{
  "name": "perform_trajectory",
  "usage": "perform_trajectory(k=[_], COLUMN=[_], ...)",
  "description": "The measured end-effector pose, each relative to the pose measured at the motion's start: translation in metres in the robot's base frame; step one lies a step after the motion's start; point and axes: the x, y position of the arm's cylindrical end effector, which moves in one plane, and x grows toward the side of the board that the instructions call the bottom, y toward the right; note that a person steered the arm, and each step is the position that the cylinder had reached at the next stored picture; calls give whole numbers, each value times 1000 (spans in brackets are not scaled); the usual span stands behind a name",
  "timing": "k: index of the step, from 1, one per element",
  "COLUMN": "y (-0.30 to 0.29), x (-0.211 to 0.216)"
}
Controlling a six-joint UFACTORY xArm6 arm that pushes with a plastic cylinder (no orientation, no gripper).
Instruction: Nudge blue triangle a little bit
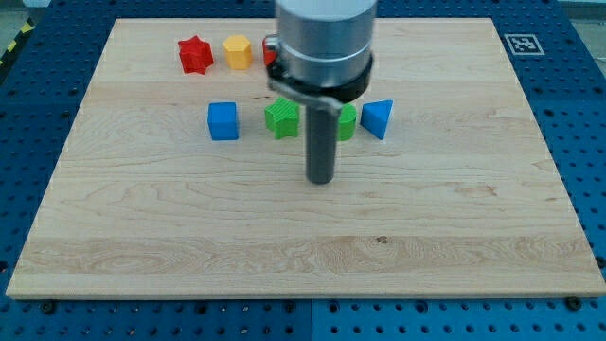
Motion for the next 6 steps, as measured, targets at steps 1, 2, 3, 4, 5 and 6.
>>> perform_trajectory(k=[1, 2, 3, 4, 5, 6], y=[4, 17, 17, 17, 17, 28], x=[-14, -48, -49, -68, -89, -94])
